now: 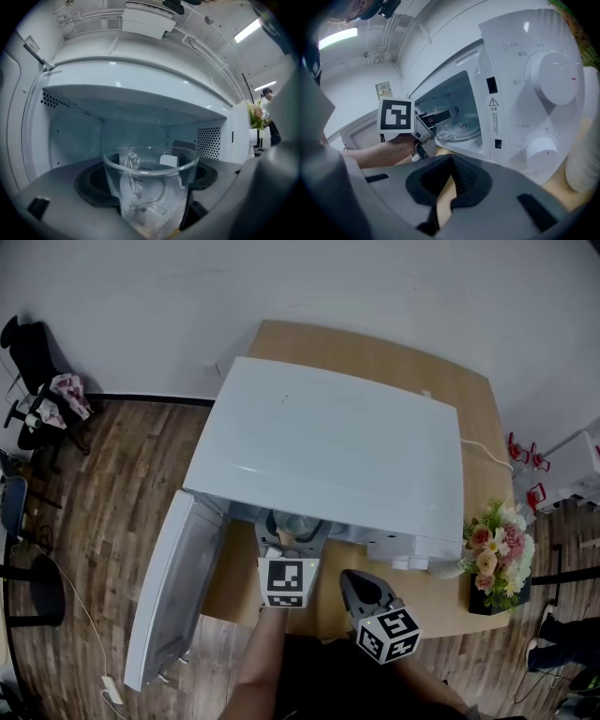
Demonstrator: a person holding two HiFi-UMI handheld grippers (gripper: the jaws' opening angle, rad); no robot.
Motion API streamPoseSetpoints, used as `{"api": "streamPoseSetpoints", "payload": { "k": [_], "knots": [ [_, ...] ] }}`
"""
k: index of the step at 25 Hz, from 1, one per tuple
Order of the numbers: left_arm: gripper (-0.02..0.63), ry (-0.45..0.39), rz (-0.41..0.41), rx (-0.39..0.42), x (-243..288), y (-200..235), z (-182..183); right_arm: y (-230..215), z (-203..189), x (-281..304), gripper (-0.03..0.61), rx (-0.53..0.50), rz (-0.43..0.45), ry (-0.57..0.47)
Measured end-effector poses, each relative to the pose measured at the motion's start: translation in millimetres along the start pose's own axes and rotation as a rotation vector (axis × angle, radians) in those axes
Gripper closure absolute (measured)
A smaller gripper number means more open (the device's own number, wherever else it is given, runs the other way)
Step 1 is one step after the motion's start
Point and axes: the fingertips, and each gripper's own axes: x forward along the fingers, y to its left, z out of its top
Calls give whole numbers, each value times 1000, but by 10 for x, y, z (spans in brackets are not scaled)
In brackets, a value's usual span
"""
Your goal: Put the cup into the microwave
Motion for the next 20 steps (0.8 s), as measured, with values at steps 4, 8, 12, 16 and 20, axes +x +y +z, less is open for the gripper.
{"api": "streamPoseSetpoints", "payload": {
  "k": [4, 8, 12, 16, 20],
  "knots": [
    [199, -2, -2, 4, 149, -13, -31, -30, -38, -8, 586, 2, -12, 11],
    [199, -9, 3, 7, 317, 15, -40, -81, -55, 1, 586, 6, -26, 17],
    [199, -14, 15, 36, 460, 38, -49, -114, -80, 2, 586, 10, -34, 28],
    [199, 4, 17, 61, 576, 46, -83, -161, -78, -3, 586, 12, -41, 35],
    [199, 29, 21, 105, 638, 70, -113, -170, -86, 8, 586, 13, -32, 43]
  ]
}}
